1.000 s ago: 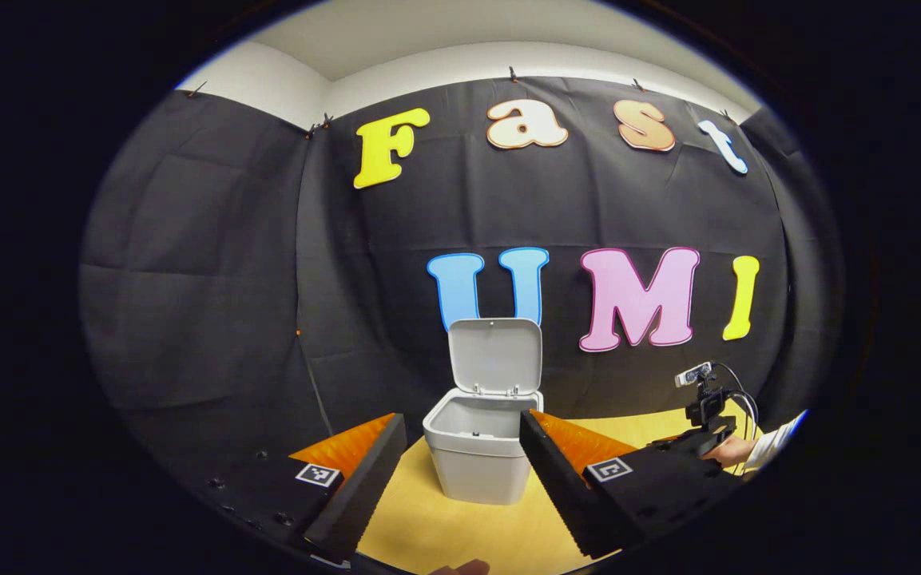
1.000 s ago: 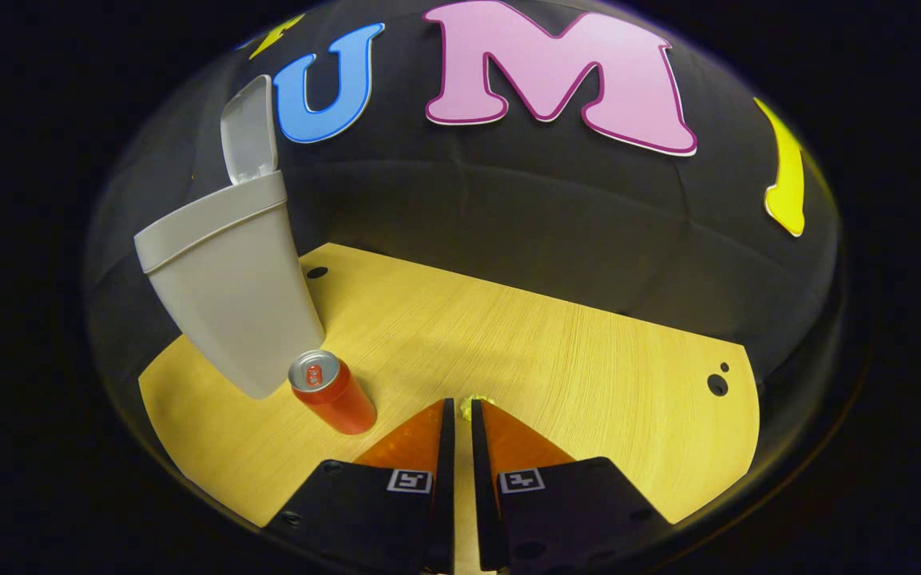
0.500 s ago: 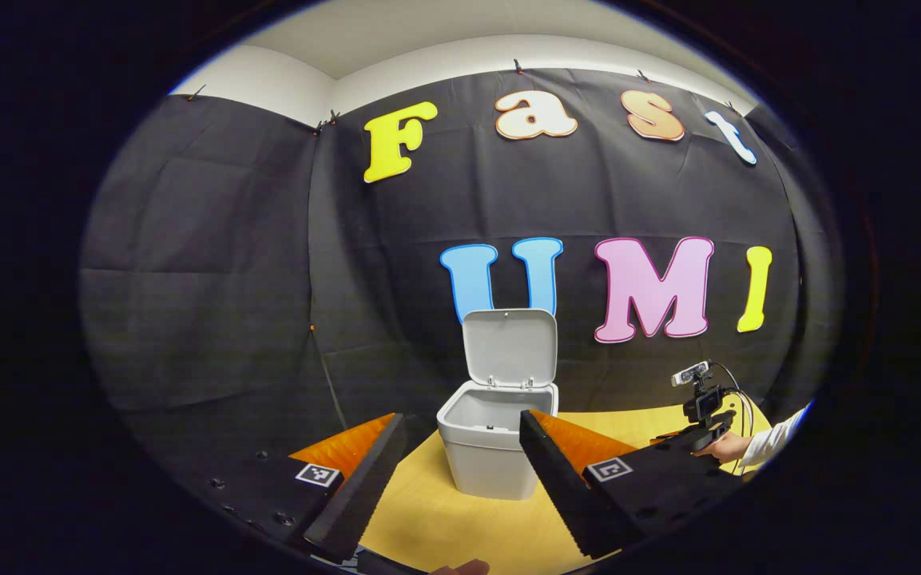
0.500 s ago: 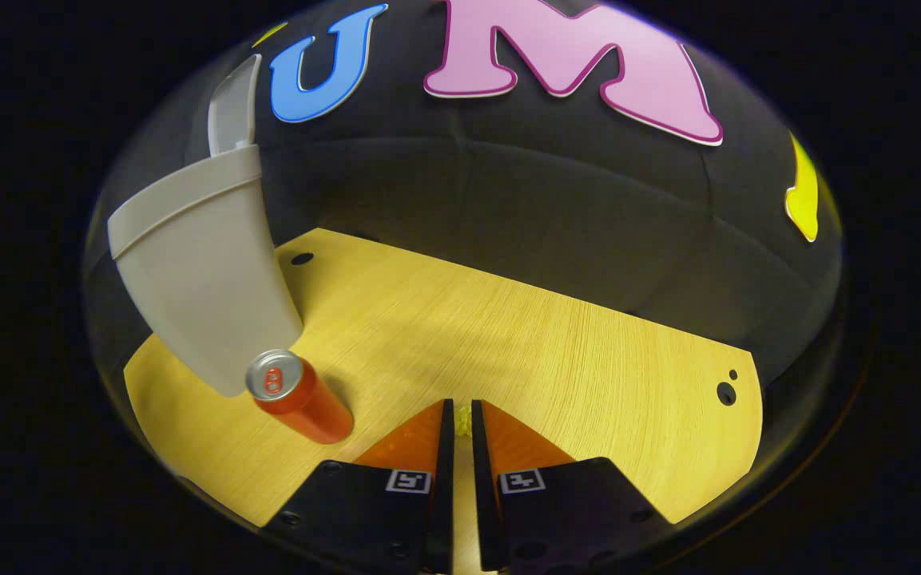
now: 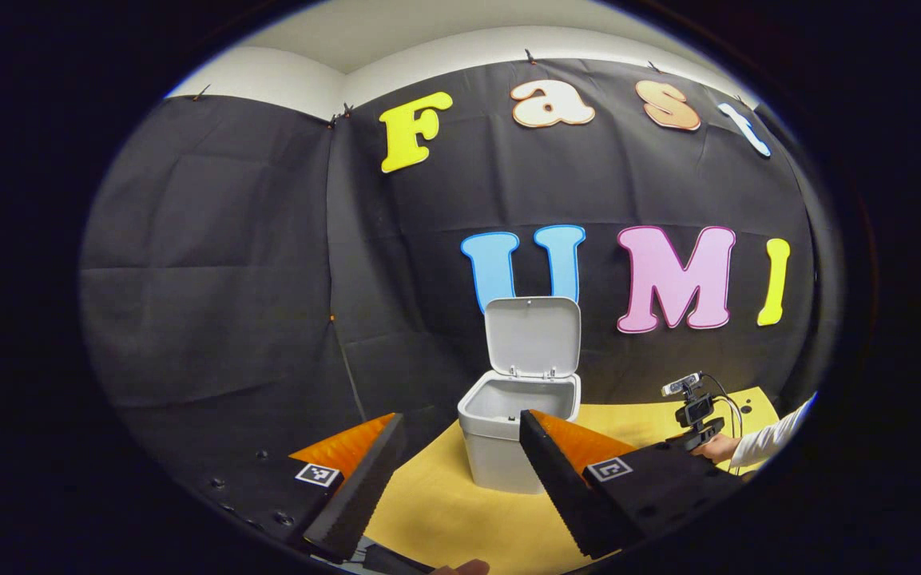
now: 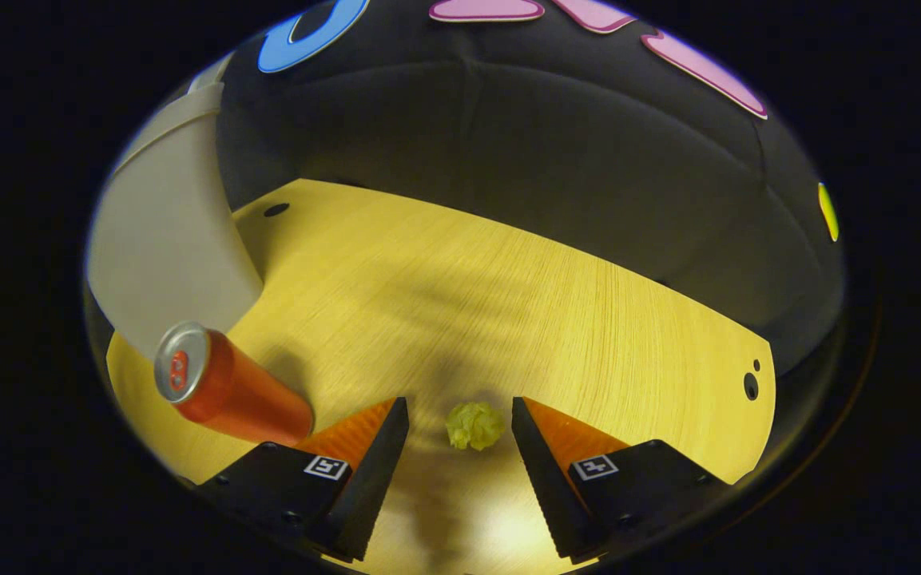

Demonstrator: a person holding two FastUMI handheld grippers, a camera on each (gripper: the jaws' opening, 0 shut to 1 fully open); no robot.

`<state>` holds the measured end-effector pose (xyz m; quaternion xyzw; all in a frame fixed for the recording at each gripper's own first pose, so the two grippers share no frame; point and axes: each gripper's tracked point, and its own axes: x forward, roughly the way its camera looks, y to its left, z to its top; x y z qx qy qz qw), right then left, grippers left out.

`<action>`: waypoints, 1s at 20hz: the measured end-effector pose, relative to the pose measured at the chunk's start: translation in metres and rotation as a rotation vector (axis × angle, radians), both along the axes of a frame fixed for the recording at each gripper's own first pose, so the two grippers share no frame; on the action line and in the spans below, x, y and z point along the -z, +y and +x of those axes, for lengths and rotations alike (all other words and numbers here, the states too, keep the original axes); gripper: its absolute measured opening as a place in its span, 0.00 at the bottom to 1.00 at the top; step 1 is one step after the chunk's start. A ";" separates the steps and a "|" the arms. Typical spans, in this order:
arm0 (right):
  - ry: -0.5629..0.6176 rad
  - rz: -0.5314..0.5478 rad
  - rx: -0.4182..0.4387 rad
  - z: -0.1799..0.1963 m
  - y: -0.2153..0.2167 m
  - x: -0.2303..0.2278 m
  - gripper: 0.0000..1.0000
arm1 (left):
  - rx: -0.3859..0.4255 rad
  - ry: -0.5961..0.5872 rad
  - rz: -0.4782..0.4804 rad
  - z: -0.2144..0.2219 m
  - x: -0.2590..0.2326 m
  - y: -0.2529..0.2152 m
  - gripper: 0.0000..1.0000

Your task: Press the lid of the desktop garbage bin to open it, pick up the crumpled paper on the desktop and throw it into the bin, then pick up the pop can on the desktop and drop it into the bin, and finally close the garbage bin lid.

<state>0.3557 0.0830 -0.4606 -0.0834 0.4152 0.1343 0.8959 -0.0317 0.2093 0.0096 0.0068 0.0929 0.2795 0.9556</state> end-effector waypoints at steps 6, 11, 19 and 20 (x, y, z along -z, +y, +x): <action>-0.019 -0.041 0.008 0.000 -0.016 -0.005 0.23 | 0.005 0.012 0.008 0.004 0.004 0.006 0.96; -0.177 0.081 -0.028 0.008 0.008 -0.099 0.22 | 0.043 -0.012 -0.021 0.019 0.009 0.008 0.96; -0.472 0.355 -0.217 -0.006 0.140 -0.317 0.22 | 0.124 -0.055 -0.075 0.039 0.012 0.004 0.96; -0.493 0.388 -0.246 -0.011 0.159 -0.337 0.22 | 0.126 -0.059 -0.068 0.039 0.009 0.006 0.96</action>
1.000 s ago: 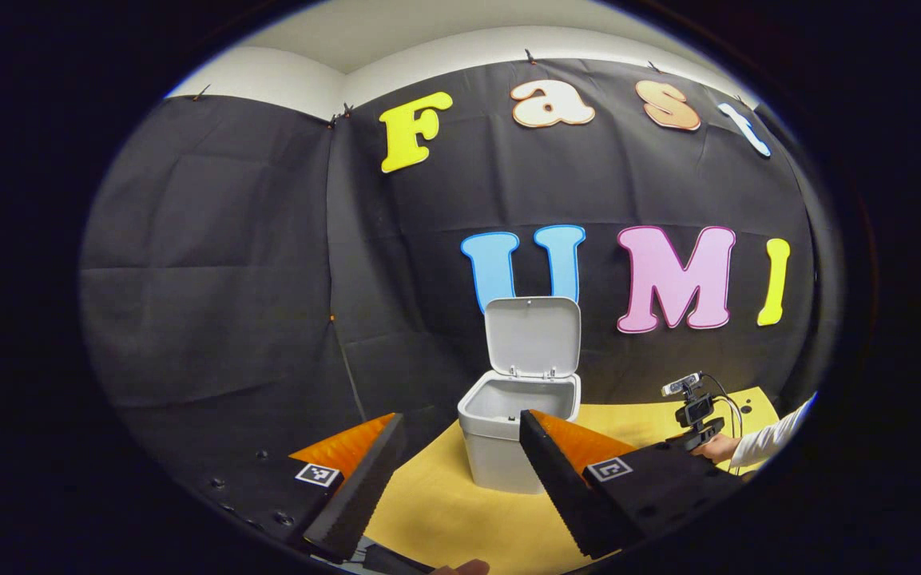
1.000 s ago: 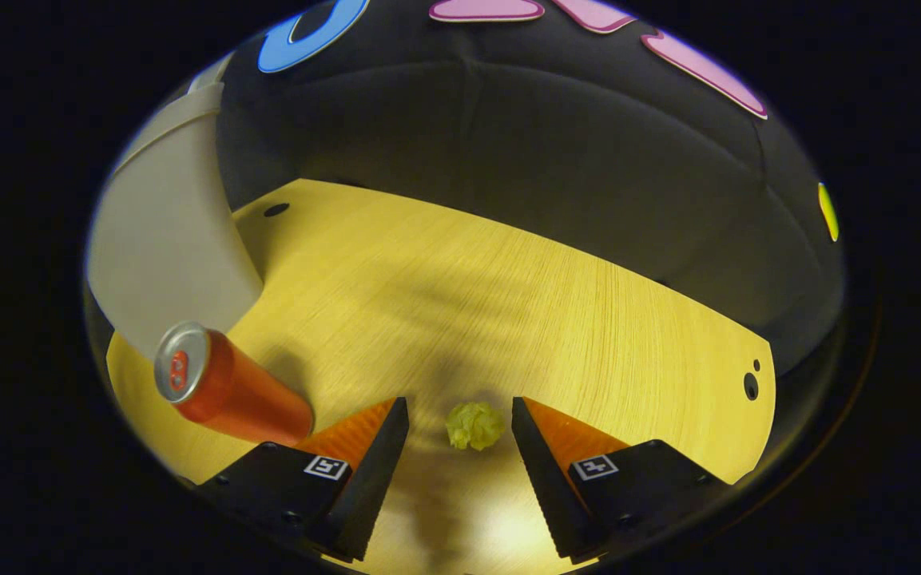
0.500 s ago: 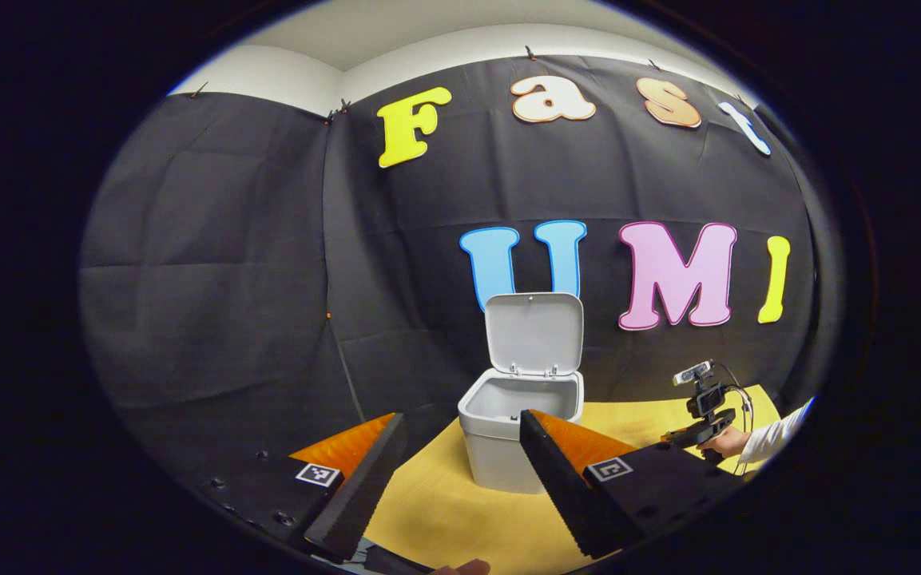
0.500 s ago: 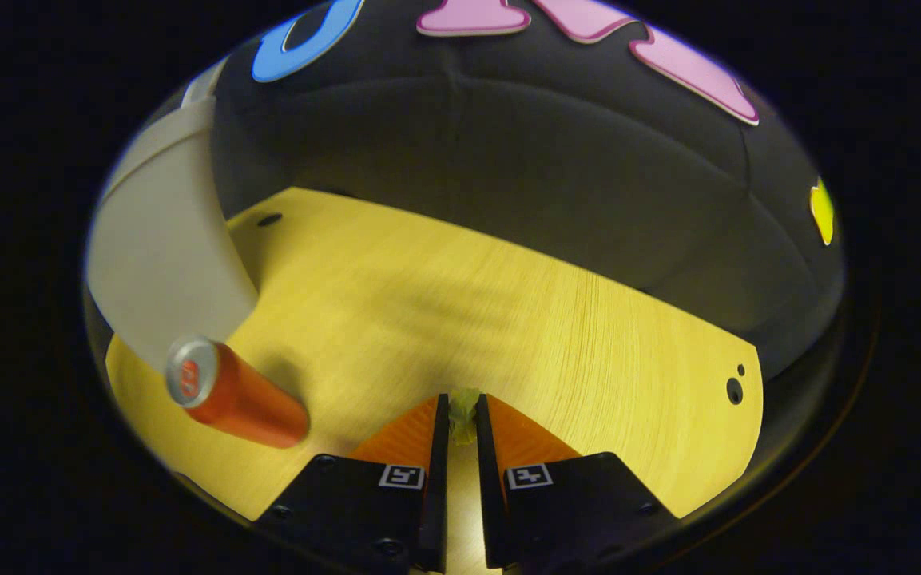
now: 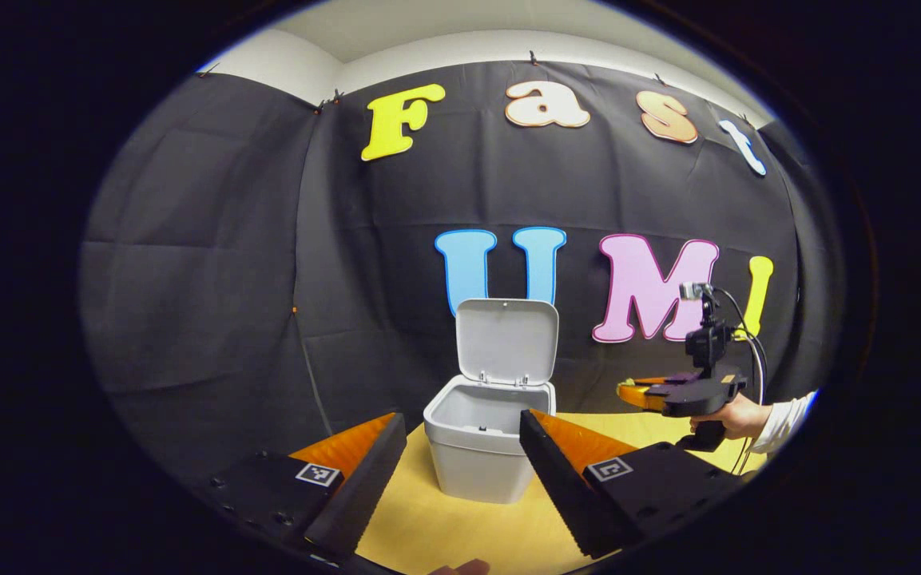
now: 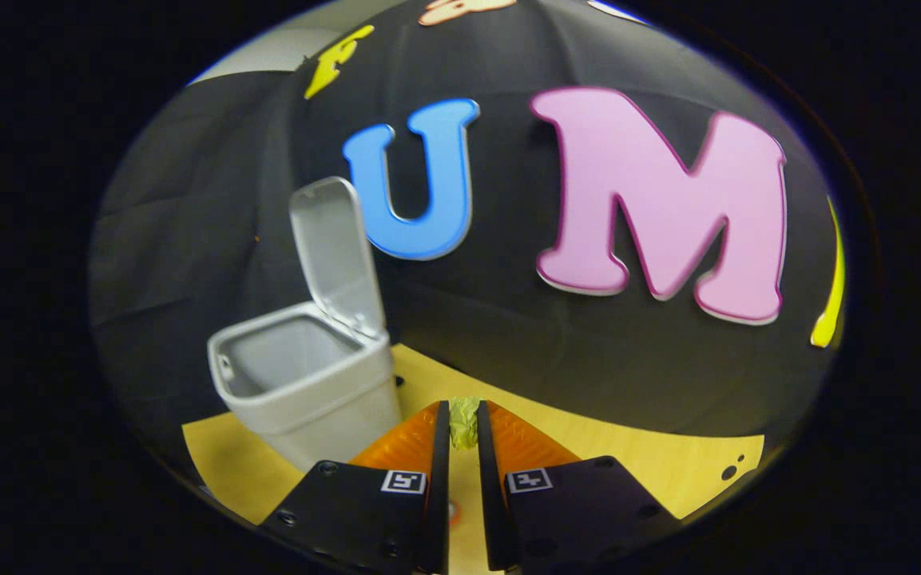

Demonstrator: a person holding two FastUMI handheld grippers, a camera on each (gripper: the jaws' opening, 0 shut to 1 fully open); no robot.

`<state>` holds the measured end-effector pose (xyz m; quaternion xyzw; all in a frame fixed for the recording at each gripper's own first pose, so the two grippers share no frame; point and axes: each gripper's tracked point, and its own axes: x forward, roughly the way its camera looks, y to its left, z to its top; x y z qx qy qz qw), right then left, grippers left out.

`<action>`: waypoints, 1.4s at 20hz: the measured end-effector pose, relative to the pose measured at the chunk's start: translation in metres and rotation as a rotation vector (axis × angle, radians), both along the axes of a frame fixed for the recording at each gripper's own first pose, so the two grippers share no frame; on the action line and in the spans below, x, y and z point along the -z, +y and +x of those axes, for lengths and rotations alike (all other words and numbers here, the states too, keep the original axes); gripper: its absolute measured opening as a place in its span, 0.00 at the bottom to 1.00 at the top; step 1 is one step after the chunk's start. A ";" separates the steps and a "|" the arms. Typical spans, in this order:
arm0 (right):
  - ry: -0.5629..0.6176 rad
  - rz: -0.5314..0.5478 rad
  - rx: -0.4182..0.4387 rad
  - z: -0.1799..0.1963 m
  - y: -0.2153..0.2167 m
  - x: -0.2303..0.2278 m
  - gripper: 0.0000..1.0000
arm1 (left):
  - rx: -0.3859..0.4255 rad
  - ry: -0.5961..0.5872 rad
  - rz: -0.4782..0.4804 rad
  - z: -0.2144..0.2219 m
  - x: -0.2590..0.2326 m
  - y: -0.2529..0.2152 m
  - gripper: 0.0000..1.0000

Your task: Press the lid of the desktop garbage bin to open it, pick up the crumpled paper on the desktop and throw it into the bin, then pick up the pop can on the desktop and drop it into the bin, and finally close the garbage bin lid.

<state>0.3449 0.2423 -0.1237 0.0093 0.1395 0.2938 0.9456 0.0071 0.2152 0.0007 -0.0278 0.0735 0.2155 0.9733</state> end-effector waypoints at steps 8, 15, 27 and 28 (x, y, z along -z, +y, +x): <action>0.018 0.004 -0.223 -0.041 0.139 -0.009 0.22 | 0.023 0.004 -0.005 -0.009 0.011 0.005 0.96; 0.068 -0.030 -0.272 -0.052 0.165 0.012 0.25 | 0.070 0.023 -0.029 -0.007 0.025 -0.004 0.96; -0.055 -0.039 -0.100 -0.048 0.047 -0.052 0.95 | 0.328 0.067 -0.024 0.063 0.093 -0.084 0.96; -0.060 -0.039 -0.058 -0.048 0.025 -0.058 0.95 | 0.356 0.075 -0.034 0.072 0.103 -0.094 0.96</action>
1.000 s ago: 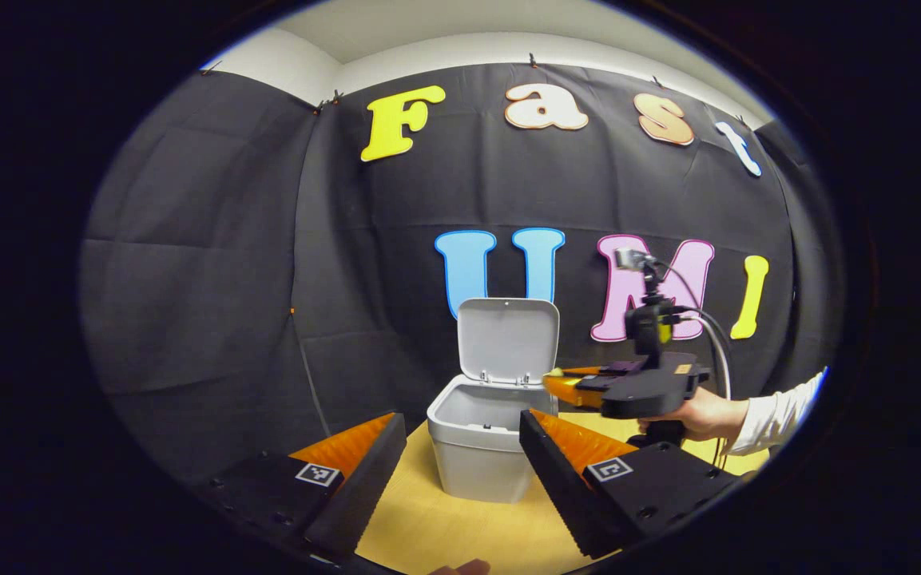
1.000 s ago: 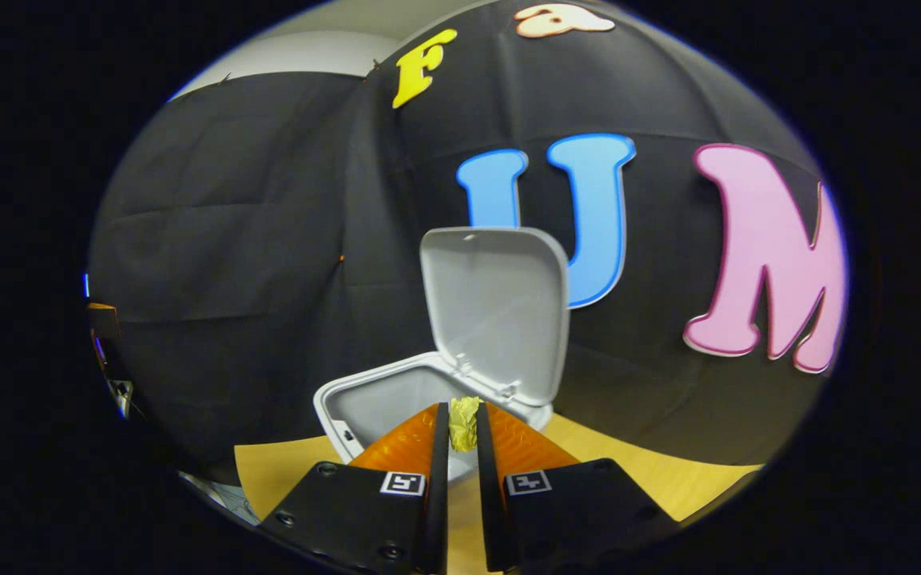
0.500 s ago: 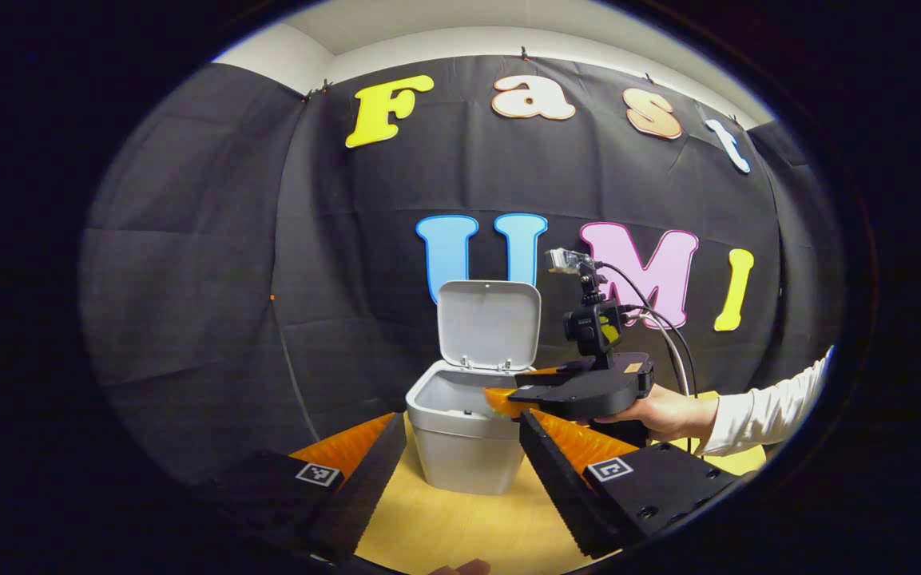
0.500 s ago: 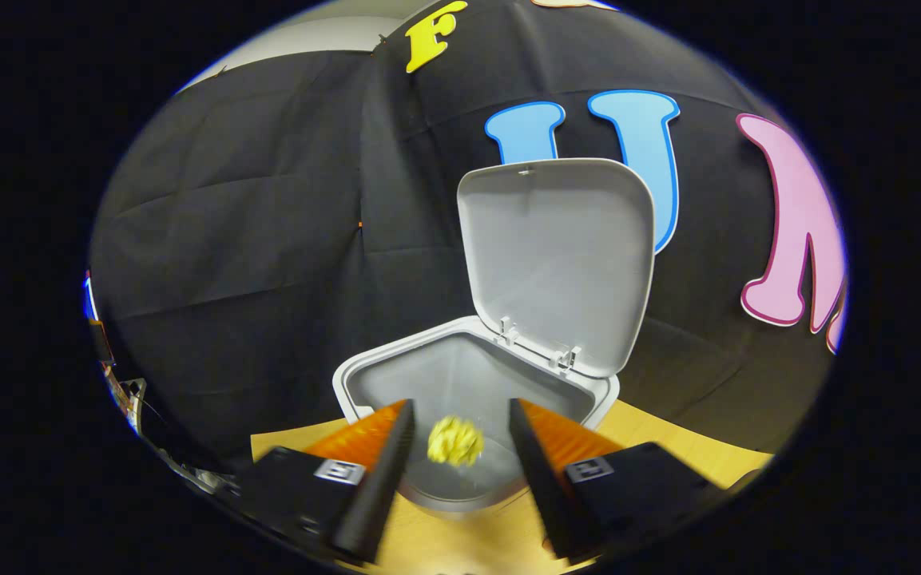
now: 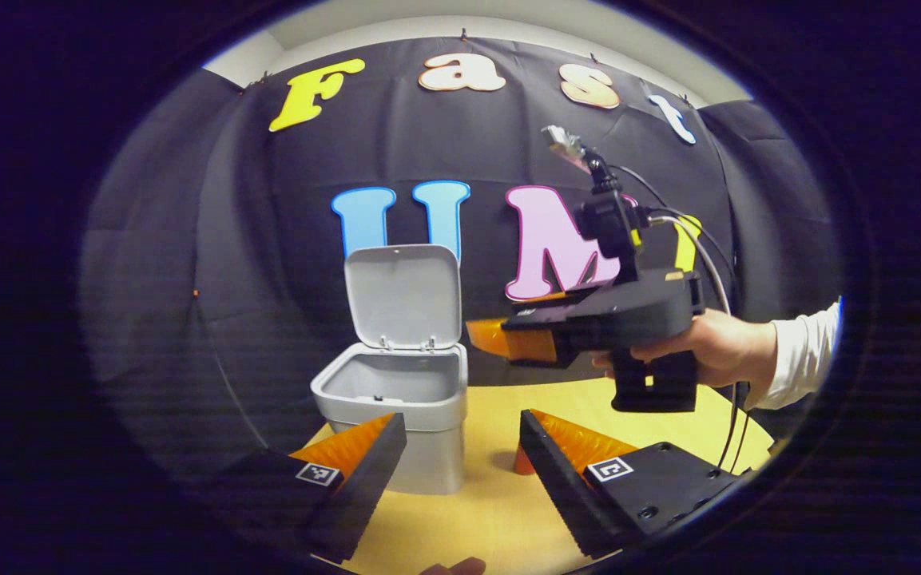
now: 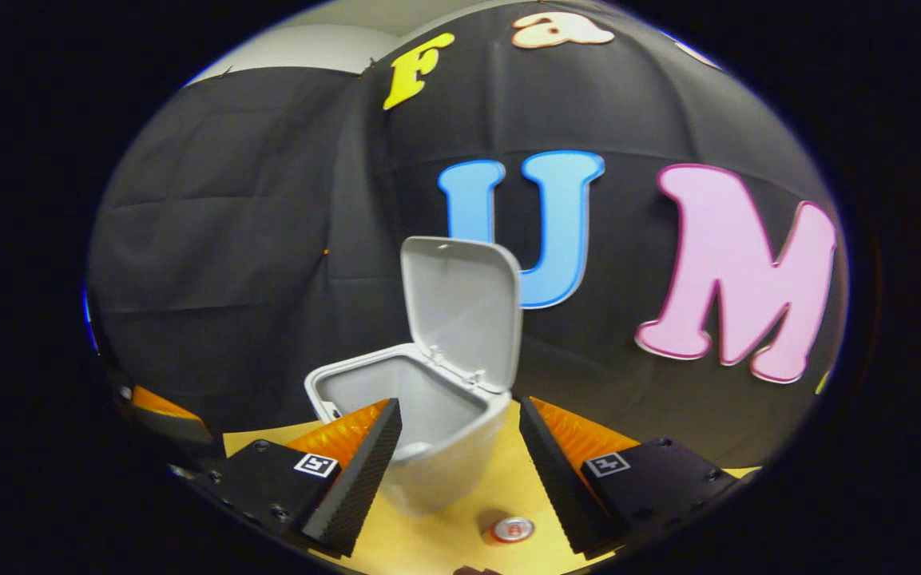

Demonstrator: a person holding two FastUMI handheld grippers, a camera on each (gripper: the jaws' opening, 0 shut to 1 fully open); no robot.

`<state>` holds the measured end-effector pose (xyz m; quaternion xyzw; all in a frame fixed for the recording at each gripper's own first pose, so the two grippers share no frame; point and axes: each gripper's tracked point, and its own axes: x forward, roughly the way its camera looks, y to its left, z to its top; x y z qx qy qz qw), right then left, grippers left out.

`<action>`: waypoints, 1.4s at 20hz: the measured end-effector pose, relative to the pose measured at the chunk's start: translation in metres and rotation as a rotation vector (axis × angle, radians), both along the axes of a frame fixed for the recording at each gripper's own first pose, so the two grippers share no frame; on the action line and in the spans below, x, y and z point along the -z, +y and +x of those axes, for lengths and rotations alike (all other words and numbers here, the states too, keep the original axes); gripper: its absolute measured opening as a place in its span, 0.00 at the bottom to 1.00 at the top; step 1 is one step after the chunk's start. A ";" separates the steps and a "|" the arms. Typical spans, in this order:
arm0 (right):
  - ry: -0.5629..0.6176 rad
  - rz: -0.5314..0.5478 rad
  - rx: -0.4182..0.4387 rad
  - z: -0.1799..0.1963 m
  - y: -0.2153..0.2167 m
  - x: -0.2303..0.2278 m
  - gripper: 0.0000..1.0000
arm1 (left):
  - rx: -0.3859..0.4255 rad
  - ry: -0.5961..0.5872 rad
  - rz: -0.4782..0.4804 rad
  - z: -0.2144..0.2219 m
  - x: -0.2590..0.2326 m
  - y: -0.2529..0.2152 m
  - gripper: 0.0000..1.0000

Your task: Press the lid of the desktop garbage bin to open it, pick up the crumpled paper on the desktop and throw it into the bin, then pick up the pop can on the desktop and drop it into the bin, and finally close the garbage bin lid.

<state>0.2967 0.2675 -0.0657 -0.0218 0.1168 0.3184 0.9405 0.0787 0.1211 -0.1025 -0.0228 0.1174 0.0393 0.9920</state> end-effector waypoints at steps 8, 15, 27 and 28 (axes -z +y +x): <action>-0.047 -0.026 0.278 -0.032 -0.164 -0.036 0.98 | 0.079 0.117 0.063 0.077 0.117 -0.050 0.96; -0.060 -0.126 0.412 -0.054 -0.237 -0.023 0.96 | 0.148 0.257 0.052 0.122 0.196 -0.083 0.97; -0.028 -0.156 0.480 -0.061 -0.269 -0.017 0.97 | 0.146 0.357 0.123 0.188 0.269 -0.093 0.97; -0.023 -0.160 0.480 -0.062 -0.270 -0.015 0.97 | 0.148 0.352 0.130 0.193 0.271 -0.094 0.97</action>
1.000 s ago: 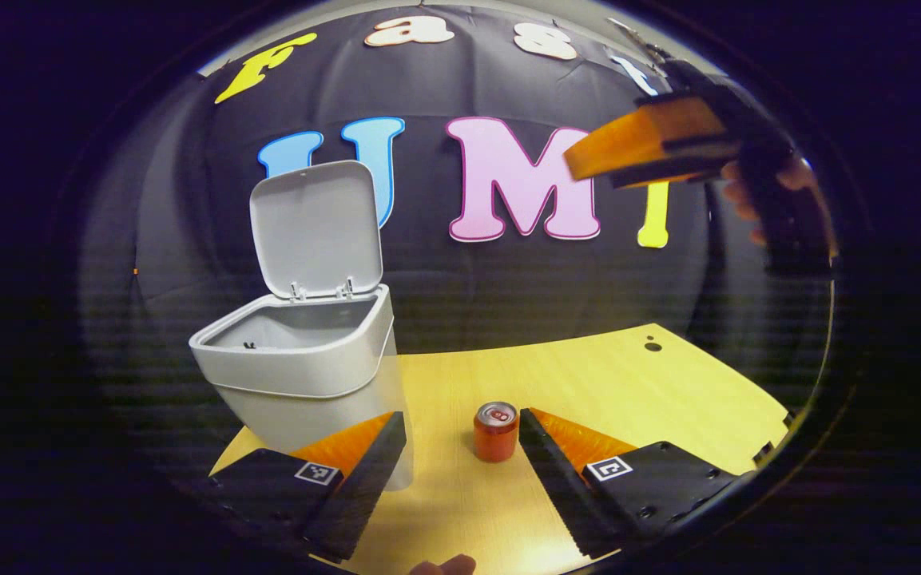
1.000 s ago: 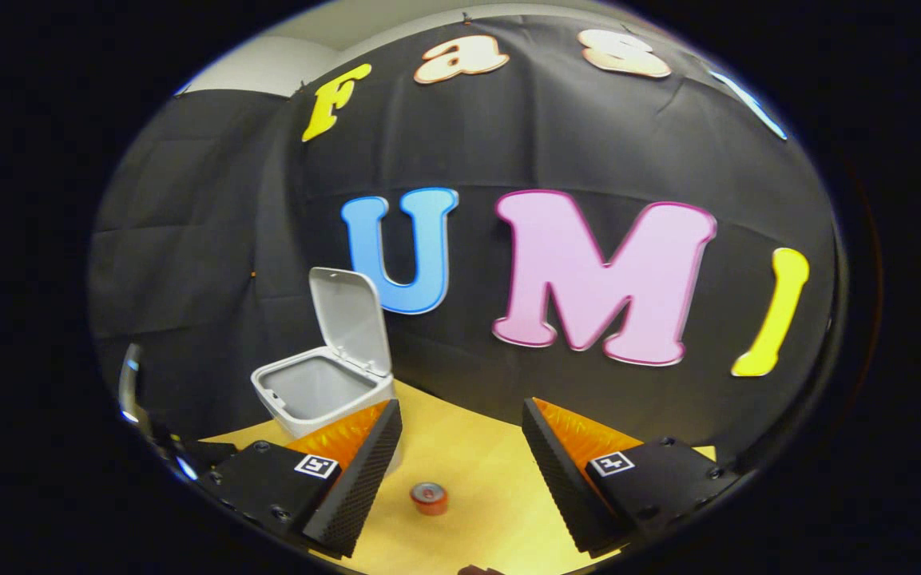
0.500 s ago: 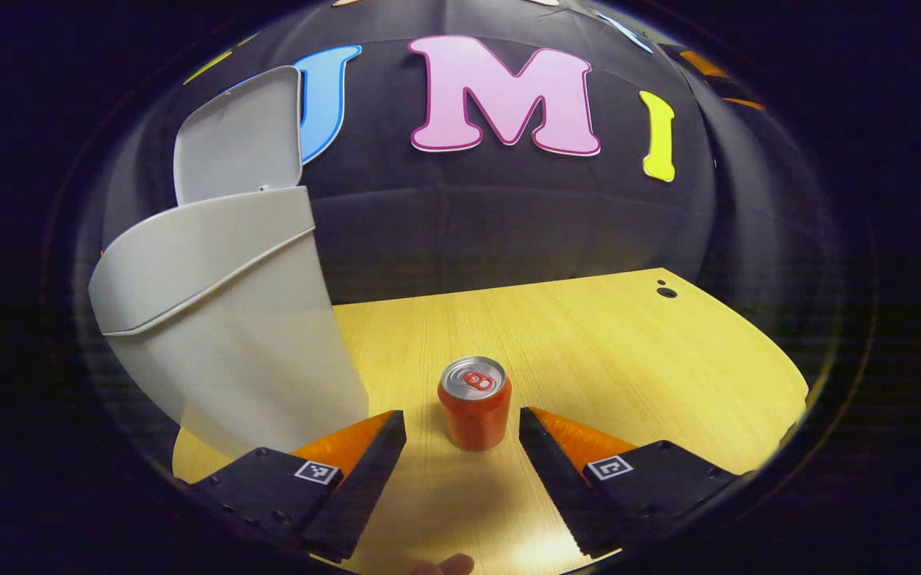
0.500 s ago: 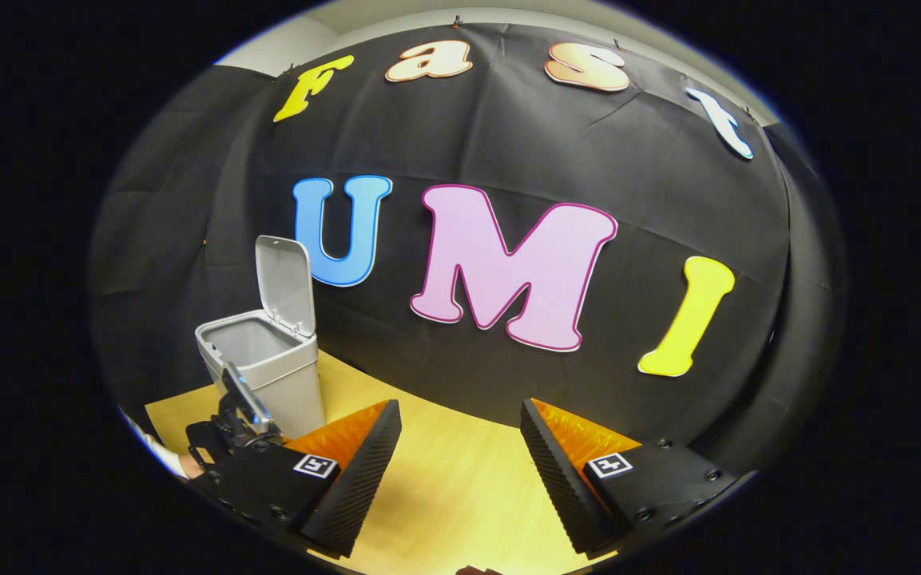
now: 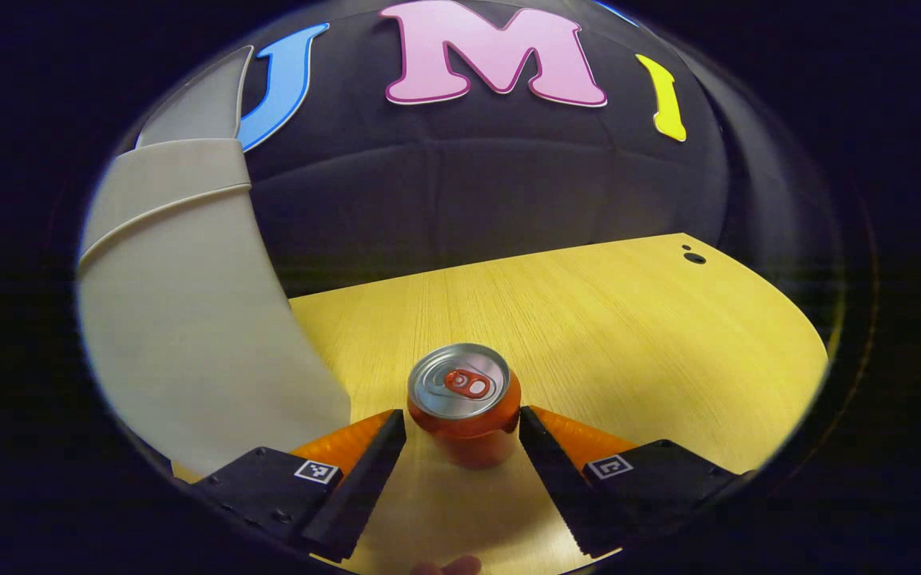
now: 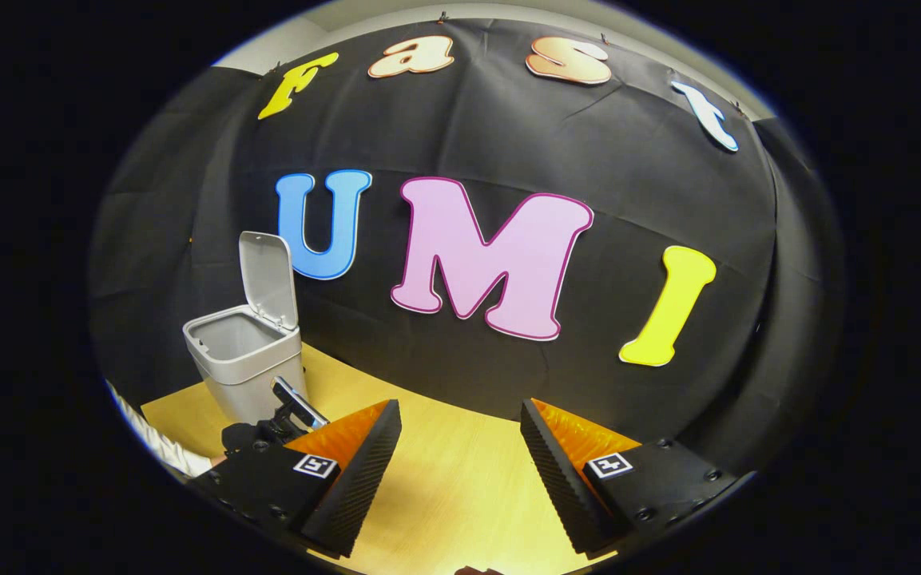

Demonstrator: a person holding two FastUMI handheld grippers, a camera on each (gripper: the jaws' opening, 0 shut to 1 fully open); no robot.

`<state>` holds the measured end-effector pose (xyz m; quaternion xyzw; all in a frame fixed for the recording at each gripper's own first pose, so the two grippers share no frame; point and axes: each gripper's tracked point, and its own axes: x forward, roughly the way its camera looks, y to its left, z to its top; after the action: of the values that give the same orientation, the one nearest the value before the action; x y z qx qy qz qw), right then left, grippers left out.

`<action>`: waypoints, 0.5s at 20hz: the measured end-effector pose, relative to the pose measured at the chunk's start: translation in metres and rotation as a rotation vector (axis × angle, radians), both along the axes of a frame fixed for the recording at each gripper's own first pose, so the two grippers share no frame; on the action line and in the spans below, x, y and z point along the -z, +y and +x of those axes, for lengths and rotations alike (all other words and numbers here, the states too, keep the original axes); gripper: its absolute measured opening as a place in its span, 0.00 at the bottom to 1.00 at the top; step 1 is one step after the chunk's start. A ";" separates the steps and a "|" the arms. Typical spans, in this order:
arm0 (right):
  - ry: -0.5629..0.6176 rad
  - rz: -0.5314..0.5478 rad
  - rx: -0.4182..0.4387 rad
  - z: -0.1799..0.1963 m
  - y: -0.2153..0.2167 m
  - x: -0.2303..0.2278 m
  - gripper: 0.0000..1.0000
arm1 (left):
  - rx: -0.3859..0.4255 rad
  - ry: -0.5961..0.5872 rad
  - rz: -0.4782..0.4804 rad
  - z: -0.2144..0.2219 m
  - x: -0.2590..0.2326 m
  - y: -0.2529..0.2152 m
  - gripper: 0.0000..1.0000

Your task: Press the lid of the desktop garbage bin to open it, pick up the crumpled paper on the desktop and throw it into the bin, then pick up the pop can on the desktop and drop it into the bin, and finally close the garbage bin lid.

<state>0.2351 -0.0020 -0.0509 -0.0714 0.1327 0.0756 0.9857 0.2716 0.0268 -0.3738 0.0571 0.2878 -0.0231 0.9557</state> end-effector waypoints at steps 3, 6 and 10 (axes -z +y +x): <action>0.022 -0.010 0.001 -0.004 -0.002 0.007 0.97 | 0.009 0.000 -0.003 0.011 0.007 -0.005 0.96; 0.041 -0.016 0.010 -0.006 -0.011 0.013 0.97 | 0.013 0.019 -0.045 0.013 0.011 -0.012 0.89; 0.024 0.014 0.027 -0.006 -0.017 0.008 0.97 | 0.024 0.004 -0.071 0.001 -0.016 -0.017 0.85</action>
<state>0.2295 -0.0193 -0.0587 -0.0617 0.1451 0.0640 0.9854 0.2723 0.0098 -0.3574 0.0264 0.2880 -0.0449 0.9562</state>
